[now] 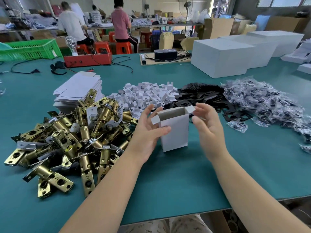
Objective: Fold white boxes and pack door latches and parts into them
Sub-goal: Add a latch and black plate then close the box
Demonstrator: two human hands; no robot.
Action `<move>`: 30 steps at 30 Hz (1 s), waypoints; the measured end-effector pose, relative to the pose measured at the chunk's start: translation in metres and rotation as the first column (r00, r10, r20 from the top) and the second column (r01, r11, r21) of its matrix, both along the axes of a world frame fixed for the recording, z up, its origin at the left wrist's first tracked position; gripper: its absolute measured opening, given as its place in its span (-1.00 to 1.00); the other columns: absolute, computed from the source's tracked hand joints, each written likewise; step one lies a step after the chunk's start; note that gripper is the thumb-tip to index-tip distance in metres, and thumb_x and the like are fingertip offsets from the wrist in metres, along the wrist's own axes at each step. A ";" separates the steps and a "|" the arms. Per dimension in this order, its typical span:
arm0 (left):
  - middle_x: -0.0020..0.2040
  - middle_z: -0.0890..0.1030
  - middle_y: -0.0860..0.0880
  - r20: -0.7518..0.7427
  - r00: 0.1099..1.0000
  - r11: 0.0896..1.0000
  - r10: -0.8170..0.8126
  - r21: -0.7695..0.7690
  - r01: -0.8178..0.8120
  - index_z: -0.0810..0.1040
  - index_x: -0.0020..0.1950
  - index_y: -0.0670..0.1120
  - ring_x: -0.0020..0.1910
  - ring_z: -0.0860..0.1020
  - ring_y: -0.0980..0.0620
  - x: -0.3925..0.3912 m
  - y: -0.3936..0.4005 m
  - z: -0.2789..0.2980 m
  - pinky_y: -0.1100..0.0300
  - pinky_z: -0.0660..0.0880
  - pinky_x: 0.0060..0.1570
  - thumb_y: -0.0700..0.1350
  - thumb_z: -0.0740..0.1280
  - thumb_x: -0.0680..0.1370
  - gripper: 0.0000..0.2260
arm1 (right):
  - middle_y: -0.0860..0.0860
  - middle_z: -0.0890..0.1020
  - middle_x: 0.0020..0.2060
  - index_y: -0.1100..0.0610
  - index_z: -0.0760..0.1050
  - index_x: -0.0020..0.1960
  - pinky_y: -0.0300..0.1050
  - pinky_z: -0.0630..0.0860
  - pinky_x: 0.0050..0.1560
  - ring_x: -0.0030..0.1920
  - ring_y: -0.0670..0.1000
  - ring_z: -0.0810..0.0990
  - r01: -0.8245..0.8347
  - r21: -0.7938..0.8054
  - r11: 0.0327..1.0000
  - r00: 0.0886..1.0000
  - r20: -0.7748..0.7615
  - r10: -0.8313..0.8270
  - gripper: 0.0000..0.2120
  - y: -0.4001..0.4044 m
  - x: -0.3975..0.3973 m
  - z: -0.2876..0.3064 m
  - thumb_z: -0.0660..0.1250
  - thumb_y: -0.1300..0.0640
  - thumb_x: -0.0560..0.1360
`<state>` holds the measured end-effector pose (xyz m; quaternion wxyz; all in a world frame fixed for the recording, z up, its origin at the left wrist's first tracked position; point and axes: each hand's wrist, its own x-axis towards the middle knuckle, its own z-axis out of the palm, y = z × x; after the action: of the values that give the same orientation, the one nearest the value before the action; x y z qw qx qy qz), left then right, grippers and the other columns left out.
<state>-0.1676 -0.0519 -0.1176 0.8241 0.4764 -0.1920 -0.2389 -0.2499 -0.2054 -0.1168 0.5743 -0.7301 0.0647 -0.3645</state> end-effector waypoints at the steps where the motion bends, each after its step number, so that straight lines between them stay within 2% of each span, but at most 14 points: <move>1: 0.38 0.47 -0.09 -0.025 0.999 0.999 -0.038 -0.037 0.037 0.33 0.40 0.06 0.14 0.61 -0.08 0.000 0.000 0.001 0.03 0.58 0.08 -0.48 0.40 0.28 -0.21 | -0.25 0.51 0.17 -0.22 0.38 0.21 -0.17 0.39 0.24 0.20 -0.18 0.48 -0.054 -0.084 0.995 0.999 -0.012 0.053 -0.65 0.001 0.000 -0.003 0.23 0.08 0.47; 3: 0.38 0.48 -0.08 -0.057 0.993 0.991 -0.100 -0.091 0.094 0.33 0.43 0.06 0.13 0.62 -0.06 0.001 0.002 0.002 0.09 0.59 -0.03 -0.52 0.35 0.27 -0.17 | -0.27 0.42 0.31 -0.27 0.29 0.31 -0.12 0.35 0.33 0.32 -0.12 0.41 -0.144 -0.190 0.971 0.990 -0.026 0.141 -0.55 0.005 0.000 -0.005 0.23 0.10 0.50; 5: 0.35 0.51 -0.14 -0.069 0.994 0.993 -0.079 -0.098 0.072 0.31 0.43 0.03 0.10 0.63 -0.06 0.003 0.003 0.002 0.12 0.59 -0.06 -0.50 0.43 0.25 -0.16 | -0.26 0.45 0.31 -0.30 0.16 0.35 -0.15 0.45 0.22 0.20 -0.11 0.52 -0.175 -0.104 0.979 0.984 0.000 0.176 -0.45 0.011 0.000 -0.006 0.28 0.09 0.50; 8: 0.20 0.62 -0.15 -0.020 0.995 0.995 0.095 -0.018 -0.095 0.33 0.26 -0.06 0.02 0.65 0.02 0.003 0.000 0.001 0.18 0.59 -0.06 -0.34 0.43 0.33 -0.43 | -0.22 0.56 0.21 -0.19 0.17 0.28 -0.25 0.50 0.00 -0.07 -0.13 0.62 -0.133 0.066 0.989 0.989 0.067 0.129 -0.44 0.014 0.000 -0.009 0.40 0.14 0.46; 10: 0.08 0.68 -0.08 0.053 0.986 0.985 0.159 0.063 -0.162 0.39 0.13 -0.09 -0.04 0.66 0.06 0.004 -0.002 -0.001 0.21 0.59 -0.09 -0.34 0.44 0.39 -0.60 | -0.17 0.57 0.21 -0.12 0.24 0.13 -0.27 0.51 -0.07 -0.10 -0.10 0.64 -0.100 0.106 0.989 0.993 0.077 0.092 -0.53 0.012 0.001 -0.011 0.43 0.23 0.45; 13: -0.03 0.71 -0.04 0.092 0.984 0.984 0.154 0.071 -0.161 0.48 0.09 -0.09 -0.06 0.67 0.07 0.005 0.000 -0.003 0.24 0.58 -0.14 -0.35 0.43 0.43 -0.68 | -0.17 0.54 0.23 -0.06 0.27 0.05 -0.31 0.51 -0.10 -0.06 -0.13 0.65 -0.118 0.156 0.981 0.992 0.069 0.108 -0.60 0.010 0.001 -0.011 0.40 0.30 0.47; 16: -0.02 0.70 0.01 0.232 0.961 0.985 0.149 0.046 -0.164 0.57 0.12 0.05 -0.04 0.65 0.09 0.003 0.001 -0.002 0.24 0.57 -0.11 -0.36 0.42 0.44 -0.63 | -0.23 0.63 0.08 -0.14 0.35 0.17 -0.23 0.50 0.01 0.01 -0.16 0.63 -0.127 0.126 0.984 0.991 0.054 0.121 -0.57 0.007 -0.002 -0.010 0.37 0.30 0.50; 18: 0.02 0.67 0.08 0.371 0.919 0.978 0.131 0.103 -0.181 0.61 0.07 0.17 -0.02 0.62 0.13 -0.002 0.001 -0.001 0.26 0.55 -0.08 -0.23 0.39 0.45 -0.67 | -0.06 0.56 0.22 -0.18 0.39 0.22 -0.24 0.49 0.08 0.13 -0.09 0.58 -0.135 0.044 0.990 0.990 0.039 0.133 -0.56 0.007 -0.003 -0.008 0.33 0.30 0.53; 19: 0.01 0.65 0.13 0.427 0.895 0.969 0.129 0.137 -0.205 0.61 0.02 0.21 -0.03 0.59 0.15 -0.004 0.000 0.000 0.27 0.53 -0.08 -0.15 0.37 0.46 -0.73 | -0.05 0.47 0.29 -0.19 0.42 0.21 -0.24 0.47 0.12 0.19 -0.04 0.54 -0.140 -0.023 0.990 0.990 0.024 0.140 -0.59 0.008 -0.004 -0.007 0.32 0.28 0.54; 21: -0.12 0.59 0.19 0.469 0.873 0.960 0.137 0.156 -0.234 0.59 -0.09 0.19 -0.10 0.52 0.16 -0.008 -0.001 0.003 0.31 0.46 -0.08 -0.01 0.32 0.49 -0.90 | -0.14 0.39 0.32 -0.15 0.48 0.14 -0.30 0.44 0.12 0.26 -0.03 0.48 -0.170 -0.054 0.984 0.985 0.000 0.170 -0.72 0.012 -0.006 -0.005 0.28 0.17 0.52; 24: -0.30 0.53 0.15 0.550 0.800 0.931 0.238 0.104 -0.349 0.56 -0.19 0.08 -0.26 0.44 0.20 -0.012 -0.003 0.004 0.39 0.38 -0.21 0.04 0.30 0.51 -0.88 | -0.20 0.45 0.26 -0.07 0.57 -0.05 -0.26 0.37 0.22 0.35 -0.17 0.39 -0.176 0.070 0.982 0.984 0.008 0.176 -0.85 0.015 -0.004 0.000 0.23 0.07 0.52; 26: -0.32 0.56 0.17 0.582 0.765 0.912 0.277 0.091 -0.400 0.55 -0.17 0.04 -0.31 0.46 0.24 -0.015 -0.005 0.005 0.42 0.39 -0.26 -0.07 0.34 0.51 -0.94 | -0.24 0.50 0.21 -0.04 0.57 -0.09 -0.19 0.38 0.24 0.31 -0.19 0.44 -0.120 0.094 0.988 0.993 0.020 0.119 -0.83 0.016 -0.001 0.007 0.25 0.15 0.58; 27: -0.29 0.60 0.18 0.555 0.780 0.915 0.289 0.078 -0.395 0.54 -0.10 0.05 -0.29 0.50 0.26 -0.017 -0.007 0.006 0.42 0.42 -0.25 -0.12 0.34 0.49 -0.94 | -0.24 0.52 0.20 -0.04 0.54 -0.01 -0.21 0.43 0.19 0.25 -0.21 0.49 -0.131 0.115 0.985 0.991 0.046 0.126 -0.82 0.015 0.002 0.010 0.25 0.22 0.58; 30: -0.15 0.69 0.12 0.376 0.885 0.955 0.272 0.009 -0.297 0.46 0.17 0.10 -0.17 0.61 0.21 -0.015 -0.008 0.007 0.39 0.50 -0.15 -0.21 0.34 0.47 -0.66 | -0.11 0.51 0.25 -0.14 0.31 0.26 -0.29 0.51 0.01 0.07 -0.20 0.59 -0.227 0.198 0.953 0.969 0.142 0.201 -0.52 0.013 0.007 0.016 0.22 0.39 0.56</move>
<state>-0.1827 -0.0600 -0.1102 0.7827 0.5629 -0.2641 -0.0272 -0.2430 -0.1920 -0.1013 0.6883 -0.6438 -0.0110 -0.3342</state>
